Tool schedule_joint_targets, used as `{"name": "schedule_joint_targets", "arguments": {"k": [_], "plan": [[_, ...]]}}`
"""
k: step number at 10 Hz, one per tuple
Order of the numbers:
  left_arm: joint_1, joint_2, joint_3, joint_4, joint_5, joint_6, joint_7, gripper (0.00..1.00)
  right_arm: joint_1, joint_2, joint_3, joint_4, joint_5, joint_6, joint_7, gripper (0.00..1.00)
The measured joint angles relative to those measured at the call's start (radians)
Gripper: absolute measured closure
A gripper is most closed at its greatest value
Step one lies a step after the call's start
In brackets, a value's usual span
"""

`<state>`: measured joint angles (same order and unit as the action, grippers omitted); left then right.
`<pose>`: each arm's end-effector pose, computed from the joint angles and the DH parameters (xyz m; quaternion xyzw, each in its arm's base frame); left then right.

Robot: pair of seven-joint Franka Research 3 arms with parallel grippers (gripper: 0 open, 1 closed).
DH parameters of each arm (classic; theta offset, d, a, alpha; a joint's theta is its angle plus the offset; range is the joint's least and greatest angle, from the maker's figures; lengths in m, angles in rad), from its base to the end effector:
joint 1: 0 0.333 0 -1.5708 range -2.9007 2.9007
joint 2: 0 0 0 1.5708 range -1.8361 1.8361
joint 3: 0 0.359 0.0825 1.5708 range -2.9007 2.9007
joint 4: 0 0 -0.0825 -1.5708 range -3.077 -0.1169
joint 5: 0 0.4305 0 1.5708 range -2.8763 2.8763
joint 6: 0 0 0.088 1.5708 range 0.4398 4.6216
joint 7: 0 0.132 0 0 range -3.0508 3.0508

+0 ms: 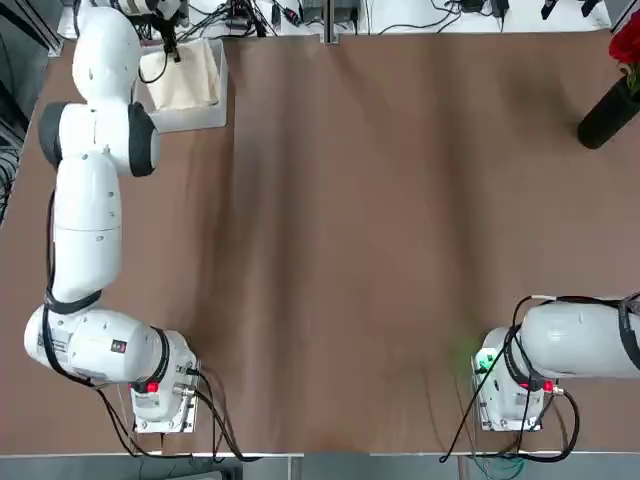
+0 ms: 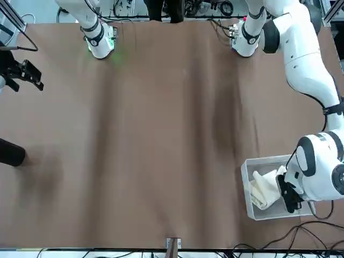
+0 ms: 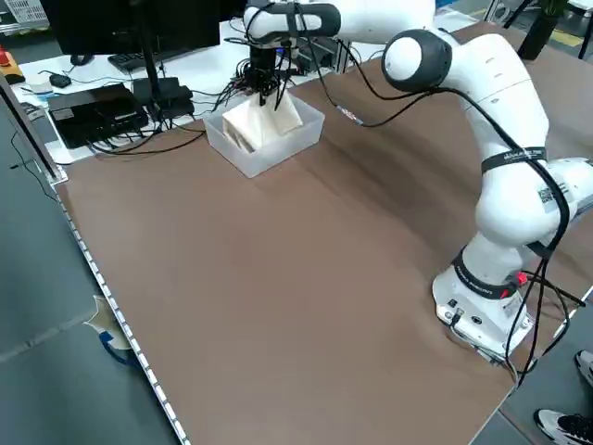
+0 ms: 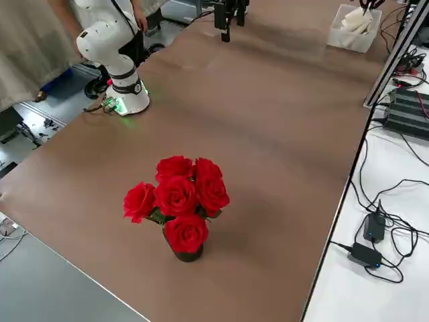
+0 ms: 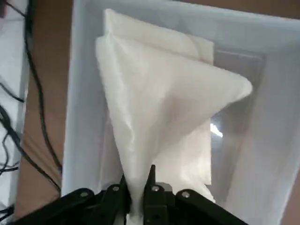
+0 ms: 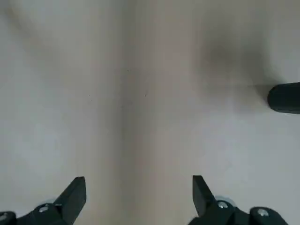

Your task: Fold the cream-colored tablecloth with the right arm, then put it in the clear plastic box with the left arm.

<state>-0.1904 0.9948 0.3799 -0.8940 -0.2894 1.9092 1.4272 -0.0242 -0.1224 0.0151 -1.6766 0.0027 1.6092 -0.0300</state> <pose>0.8742 0.0031 0.2995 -0.7879 0.6145 -0.0118 0.0374 0.5622 -0.0042 0.6620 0.9996 0.0104 0.0275 0.0001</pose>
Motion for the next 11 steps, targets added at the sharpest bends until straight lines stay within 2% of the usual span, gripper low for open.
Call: {"name": "schedule_joint_targets", "arguments": {"k": [2,5,7,9,11], "plan": [[-0.002,0.0,-0.03,0.001,0.0,0.032,-0.084,0.8,0.0,0.0,0.001,0.0,0.0,0.0,0.0,0.0],[0.0,0.0,-0.04,0.001,-0.005,0.07,-0.141,0.32,0.0,0.0,0.001,0.0,0.0,0.0,0.0,0.0],[0.005,-0.005,-0.041,0.004,-0.02,0.112,-0.179,0.03,0.0,0.0,0.001,0.0,0.0,0.0,0.0,0.0],[0.004,-0.051,-0.042,0.003,-0.022,0.072,-0.203,0.0,0.0,0.0,0.001,0.0,0.0,0.0,0.0,0.0],[-0.006,-0.115,-0.044,-0.004,-0.024,-0.022,-0.33,0.0,0.0,0.0,0.001,0.0,0.0,0.0,0.0,0.0]]}}
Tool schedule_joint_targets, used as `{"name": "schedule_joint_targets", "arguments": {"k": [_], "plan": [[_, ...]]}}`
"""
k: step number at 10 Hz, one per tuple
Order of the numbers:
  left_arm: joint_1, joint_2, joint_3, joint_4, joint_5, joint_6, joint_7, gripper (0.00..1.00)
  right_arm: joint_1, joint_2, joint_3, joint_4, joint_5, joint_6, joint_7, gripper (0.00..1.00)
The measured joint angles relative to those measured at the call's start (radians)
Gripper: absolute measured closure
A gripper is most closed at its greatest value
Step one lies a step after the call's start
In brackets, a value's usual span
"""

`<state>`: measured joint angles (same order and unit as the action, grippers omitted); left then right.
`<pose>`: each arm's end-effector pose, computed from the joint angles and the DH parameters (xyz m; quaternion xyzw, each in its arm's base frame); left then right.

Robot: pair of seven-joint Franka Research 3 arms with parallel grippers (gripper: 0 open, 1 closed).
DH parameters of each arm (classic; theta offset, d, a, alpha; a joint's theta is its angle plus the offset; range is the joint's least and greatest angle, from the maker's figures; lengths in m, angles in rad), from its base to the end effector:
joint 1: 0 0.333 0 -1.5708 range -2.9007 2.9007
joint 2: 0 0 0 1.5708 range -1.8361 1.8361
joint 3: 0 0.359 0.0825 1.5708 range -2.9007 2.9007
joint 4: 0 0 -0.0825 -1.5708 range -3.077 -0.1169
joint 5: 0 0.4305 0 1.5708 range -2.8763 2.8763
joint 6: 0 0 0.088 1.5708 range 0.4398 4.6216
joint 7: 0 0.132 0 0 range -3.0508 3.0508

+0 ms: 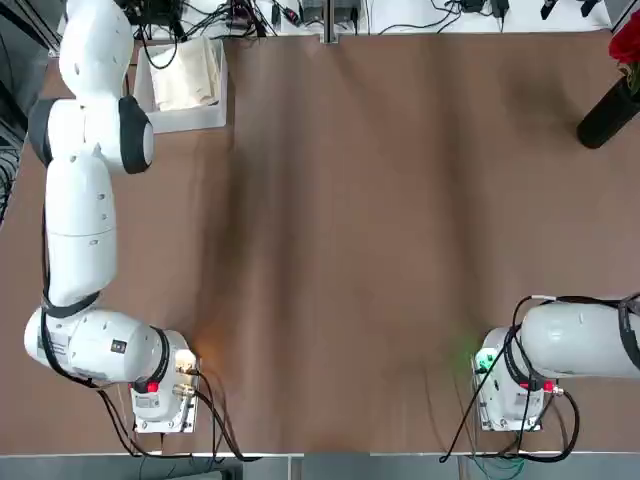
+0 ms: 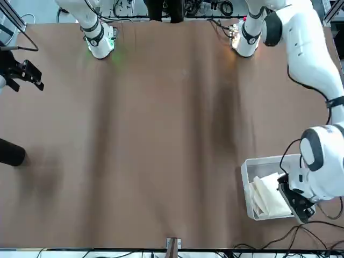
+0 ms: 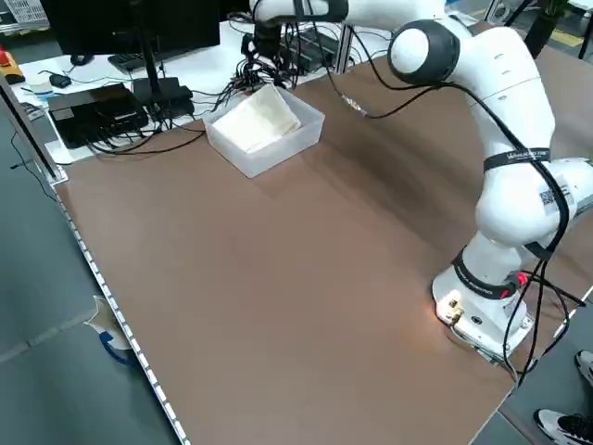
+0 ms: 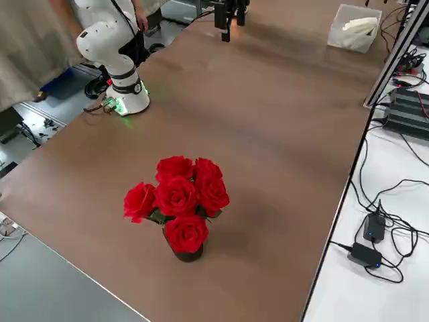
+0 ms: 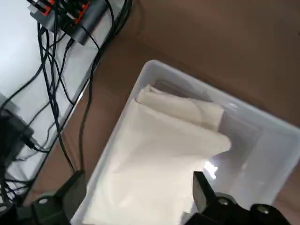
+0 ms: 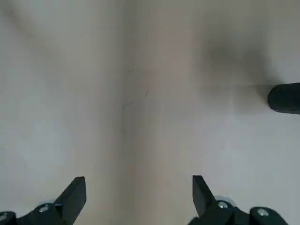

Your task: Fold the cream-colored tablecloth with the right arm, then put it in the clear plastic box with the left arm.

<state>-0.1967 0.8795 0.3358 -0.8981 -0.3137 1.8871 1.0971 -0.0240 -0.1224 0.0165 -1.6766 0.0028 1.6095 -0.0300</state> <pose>0.8696 -0.0265 0.3886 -0.8711 0.4851 -0.0741 0.0180 0.5623 -0.0033 0.6621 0.9996 0.0112 0.0276 0.0001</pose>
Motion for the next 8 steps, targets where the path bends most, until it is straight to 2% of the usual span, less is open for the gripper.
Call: {"name": "schedule_joint_targets", "arguments": {"k": [2,4,5,8], "plan": [[-0.033,-0.09,0.0,-0.012,0.001,-0.099,-0.162,0.0,0.0,0.0,0.0,0.0,0.0,0.001,0.0,0.0],[-0.08,-0.215,-0.007,-0.064,0.077,-0.147,-0.343,0.0,0.0,0.0,-0.001,0.0,0.0,0.002,0.0,0.0],[-0.091,-0.29,-0.039,-0.122,0.108,-0.16,-0.463,0.0,0.0,0.0,-0.001,0.0,0.0,0.004,0.0,0.0],[-0.083,-0.495,-0.216,-0.329,0.247,-0.161,-0.842,0.0,0.0,0.0,-0.002,0.0,0.0,0.008,0.0,0.0]]}}
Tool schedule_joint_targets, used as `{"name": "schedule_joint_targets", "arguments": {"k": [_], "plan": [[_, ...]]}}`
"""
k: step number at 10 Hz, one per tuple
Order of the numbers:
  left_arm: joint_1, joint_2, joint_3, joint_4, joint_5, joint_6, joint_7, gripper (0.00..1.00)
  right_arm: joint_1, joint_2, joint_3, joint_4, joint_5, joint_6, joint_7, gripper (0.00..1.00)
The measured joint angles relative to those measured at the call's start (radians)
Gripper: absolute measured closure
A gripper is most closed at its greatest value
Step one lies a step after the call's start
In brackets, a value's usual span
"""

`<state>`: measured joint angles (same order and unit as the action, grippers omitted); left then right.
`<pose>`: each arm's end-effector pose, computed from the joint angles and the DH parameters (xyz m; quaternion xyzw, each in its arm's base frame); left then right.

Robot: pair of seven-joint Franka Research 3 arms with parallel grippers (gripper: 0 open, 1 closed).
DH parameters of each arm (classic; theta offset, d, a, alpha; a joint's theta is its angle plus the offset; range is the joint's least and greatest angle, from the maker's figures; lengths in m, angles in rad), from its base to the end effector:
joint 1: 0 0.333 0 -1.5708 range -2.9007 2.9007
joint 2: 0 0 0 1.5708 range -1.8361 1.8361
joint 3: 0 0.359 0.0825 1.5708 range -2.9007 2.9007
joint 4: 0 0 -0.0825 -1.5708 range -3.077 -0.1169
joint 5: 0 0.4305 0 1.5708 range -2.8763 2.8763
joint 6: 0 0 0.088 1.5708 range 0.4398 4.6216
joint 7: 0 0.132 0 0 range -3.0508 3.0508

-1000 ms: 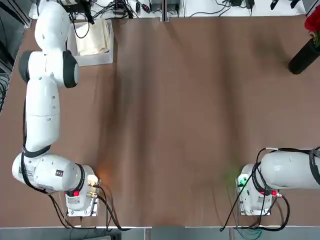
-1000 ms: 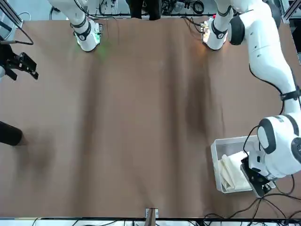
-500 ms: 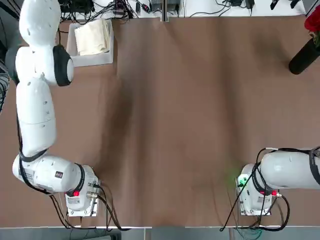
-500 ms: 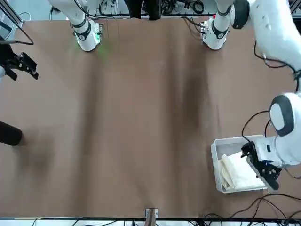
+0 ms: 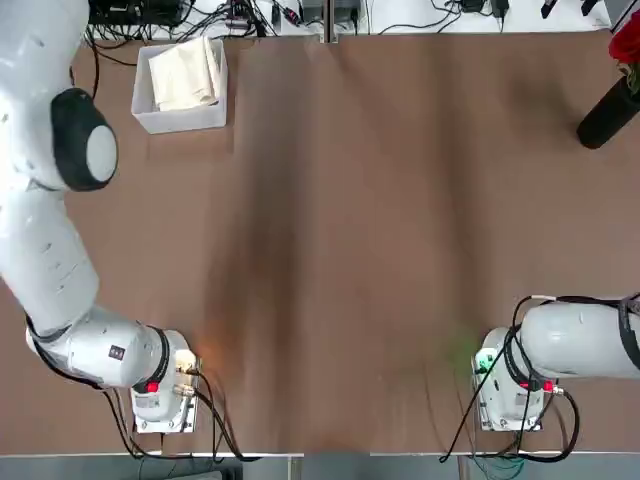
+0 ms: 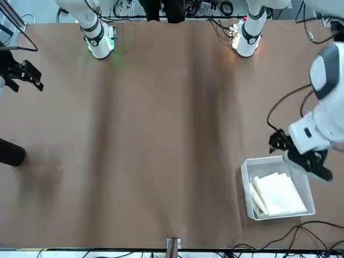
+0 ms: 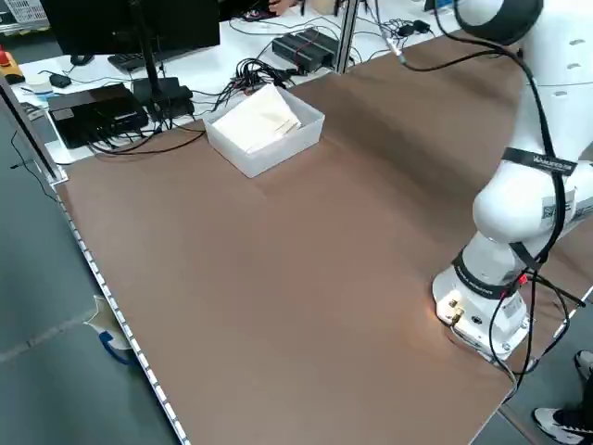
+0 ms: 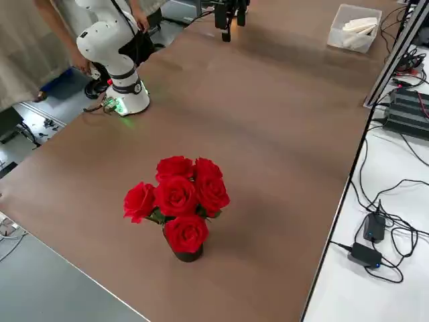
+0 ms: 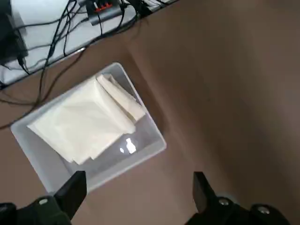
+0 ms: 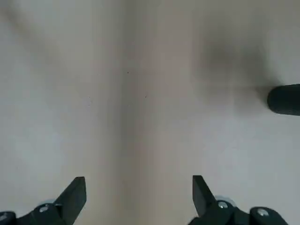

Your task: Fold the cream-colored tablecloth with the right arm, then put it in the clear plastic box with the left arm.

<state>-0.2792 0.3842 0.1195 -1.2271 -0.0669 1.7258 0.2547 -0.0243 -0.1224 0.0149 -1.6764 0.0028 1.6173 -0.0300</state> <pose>0.7327 -0.1437 0.5803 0.9764 -0.2077 0.0589 0.0084 0.5633 -0.0044 0.6629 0.9994 0.0102 0.0316 0.0001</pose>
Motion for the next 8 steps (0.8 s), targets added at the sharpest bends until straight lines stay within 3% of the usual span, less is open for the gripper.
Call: {"name": "schedule_joint_targets", "arguments": {"k": [4,8], "plan": [[0.054,-0.244,-0.144,-0.254,0.02,0.001,-0.263,0.0,0.0,0.0,0.001,0.0,0.0,0.033,0.0,0.0],[0.127,-0.409,-0.16,-0.446,0.021,-0.011,-0.293,0.0,0.0,0.0,0.001,0.0,0.0,0.046,0.0,0.0]]}}
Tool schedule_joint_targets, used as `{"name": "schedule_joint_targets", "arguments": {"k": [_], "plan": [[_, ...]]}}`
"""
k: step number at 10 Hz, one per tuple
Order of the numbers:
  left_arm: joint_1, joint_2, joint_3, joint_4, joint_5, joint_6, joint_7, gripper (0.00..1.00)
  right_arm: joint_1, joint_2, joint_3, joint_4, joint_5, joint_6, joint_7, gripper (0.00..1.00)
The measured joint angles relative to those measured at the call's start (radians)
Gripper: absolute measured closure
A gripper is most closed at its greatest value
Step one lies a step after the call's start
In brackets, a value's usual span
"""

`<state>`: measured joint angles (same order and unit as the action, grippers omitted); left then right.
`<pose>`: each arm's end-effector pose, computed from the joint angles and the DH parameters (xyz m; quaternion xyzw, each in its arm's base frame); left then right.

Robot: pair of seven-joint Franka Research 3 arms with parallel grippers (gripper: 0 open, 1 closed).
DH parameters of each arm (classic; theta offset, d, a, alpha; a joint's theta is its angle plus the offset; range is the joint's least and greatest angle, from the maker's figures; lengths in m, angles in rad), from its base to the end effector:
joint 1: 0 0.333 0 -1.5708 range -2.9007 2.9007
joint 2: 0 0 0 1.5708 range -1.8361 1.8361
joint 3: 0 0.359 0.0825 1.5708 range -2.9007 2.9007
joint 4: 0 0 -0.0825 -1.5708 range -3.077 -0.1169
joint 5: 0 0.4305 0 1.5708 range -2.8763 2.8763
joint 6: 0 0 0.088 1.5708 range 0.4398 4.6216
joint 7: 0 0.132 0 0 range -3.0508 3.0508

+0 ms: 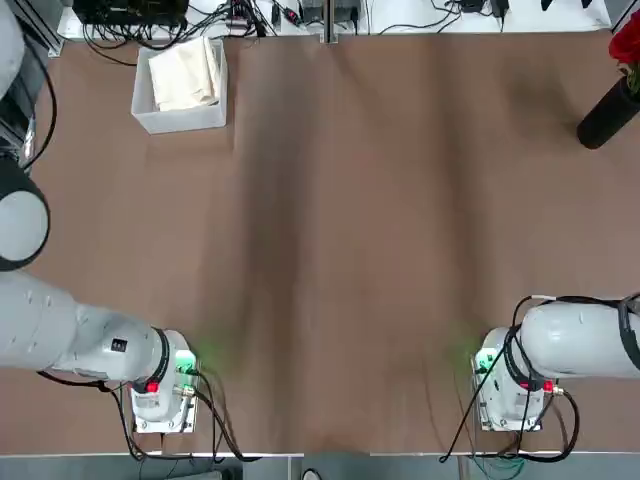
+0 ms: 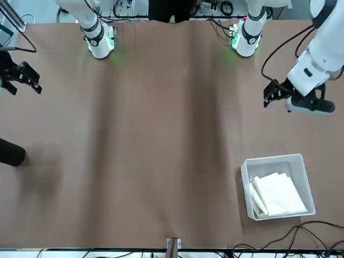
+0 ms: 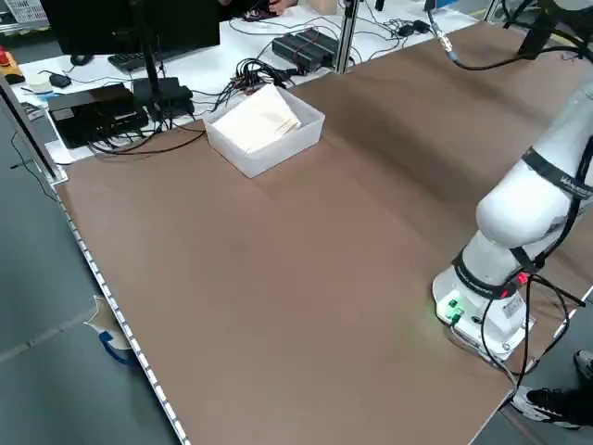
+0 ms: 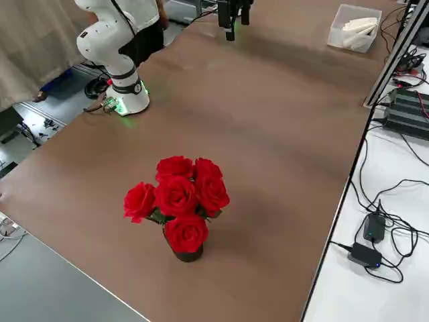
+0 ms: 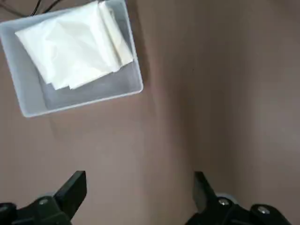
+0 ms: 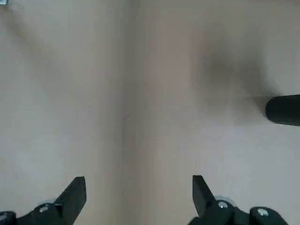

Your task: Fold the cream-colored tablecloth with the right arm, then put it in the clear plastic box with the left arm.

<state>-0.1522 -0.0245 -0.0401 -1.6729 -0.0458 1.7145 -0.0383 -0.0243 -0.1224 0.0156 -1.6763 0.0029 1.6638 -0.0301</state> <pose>0.5936 -0.1214 0.6170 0.9964 -0.0744 0.0302 0.0259 0.5690 -0.0040 0.6676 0.9984 0.0106 0.0549 0.0006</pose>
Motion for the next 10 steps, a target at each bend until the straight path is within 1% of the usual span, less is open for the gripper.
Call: {"name": "schedule_joint_targets", "arguments": {"k": [1,3,4,6,7,10], "plan": [[0.001,-0.019,0.005,-0.014,0.002,-0.016,0.004,0.01,0.0,0.0,0.0,0.0,0.0,0.0,0.0,0.0],[0.001,-0.027,0.029,-0.012,0.008,-0.019,0.02,0.01,0.0,0.0,0.0,0.0,0.0,0.0,0.0,0.0],[0.001,-0.027,0.061,-0.011,0.009,-0.019,0.018,0.01,0.0,0.0,0.0,0.0,0.0,0.0,0.0,0.0],[0.002,-0.028,0.146,-0.009,0.009,-0.019,0.012,0.03,0.0,0.0,0.0,0.0,0.0,0.0,0.0,0.0],[0.002,-0.029,0.171,-0.009,0.009,-0.019,0.012,0.03,0.0,0.0,0.0,0.0,0.0,0.0,0.0,0.0],[-0.001,-0.026,0.176,-0.014,0.009,-0.019,0.004,0.03,0.002,0.0,0.007,0.0,0.0,0.0,-0.001,0.0]]}}
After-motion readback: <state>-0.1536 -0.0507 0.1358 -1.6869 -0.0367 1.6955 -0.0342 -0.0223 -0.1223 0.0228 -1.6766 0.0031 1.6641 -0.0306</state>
